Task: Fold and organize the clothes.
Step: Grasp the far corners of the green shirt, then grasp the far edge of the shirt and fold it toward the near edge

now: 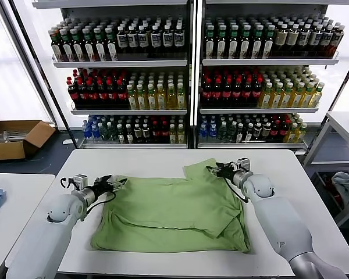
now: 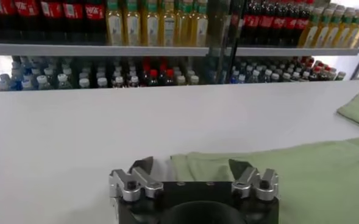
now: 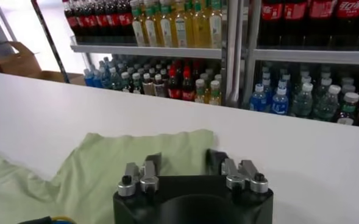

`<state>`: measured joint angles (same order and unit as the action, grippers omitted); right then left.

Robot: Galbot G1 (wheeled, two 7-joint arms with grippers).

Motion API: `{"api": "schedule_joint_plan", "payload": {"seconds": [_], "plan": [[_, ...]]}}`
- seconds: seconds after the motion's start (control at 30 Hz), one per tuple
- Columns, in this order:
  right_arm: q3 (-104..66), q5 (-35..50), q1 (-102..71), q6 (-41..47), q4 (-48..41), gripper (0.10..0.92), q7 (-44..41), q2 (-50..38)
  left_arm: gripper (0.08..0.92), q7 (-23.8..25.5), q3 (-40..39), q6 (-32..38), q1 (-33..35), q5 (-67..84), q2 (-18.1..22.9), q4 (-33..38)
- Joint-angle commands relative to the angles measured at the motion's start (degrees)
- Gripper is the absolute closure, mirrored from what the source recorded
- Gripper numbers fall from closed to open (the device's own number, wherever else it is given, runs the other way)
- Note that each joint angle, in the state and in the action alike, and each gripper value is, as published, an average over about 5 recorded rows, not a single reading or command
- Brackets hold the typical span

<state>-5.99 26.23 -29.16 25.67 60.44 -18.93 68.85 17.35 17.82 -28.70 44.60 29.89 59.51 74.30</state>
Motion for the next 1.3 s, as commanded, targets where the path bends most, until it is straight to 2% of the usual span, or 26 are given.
{"api": "schedule_joint_plan", "payload": {"seconds": [0.03,0.23,0.33,0.67,0.93,1.3], "plan": [[0.2,-0.1,-0.1,0.3,0.2,0.691,0.2,0.2,0.346,0.6,-0.6,-0.5,0.0,-0.3,0.2,-0.5],[-0.5,1.8,-0.7,0.1,1.9,0.862,0.2,0.1,0.519,1.0,-0.7,-0.4,0.3,0.1,0.1,0.7],[-1.1,3.7,-1.2,-0.1,3.2,0.914,0.4,0.1,0.606,0.8,-0.6,-0.4,0.5,0.4,0.0,1.9],[-4.8,12.1,-5.5,0.4,14.3,0.920,2.7,-1.1,0.885,-2.2,1.0,1.0,1.0,4.6,-1.3,7.9],[-8.3,16.0,-11.4,1.5,23.7,0.920,4.4,-4.2,0.912,-4.5,3.8,0.9,6.3,7.7,-3.9,16.2],[-16.4,21.7,-27.0,1.5,41.9,0.920,5.8,-12.1,0.912,-7.7,10.5,1.1,20.4,8.7,-7.4,29.1]]}}
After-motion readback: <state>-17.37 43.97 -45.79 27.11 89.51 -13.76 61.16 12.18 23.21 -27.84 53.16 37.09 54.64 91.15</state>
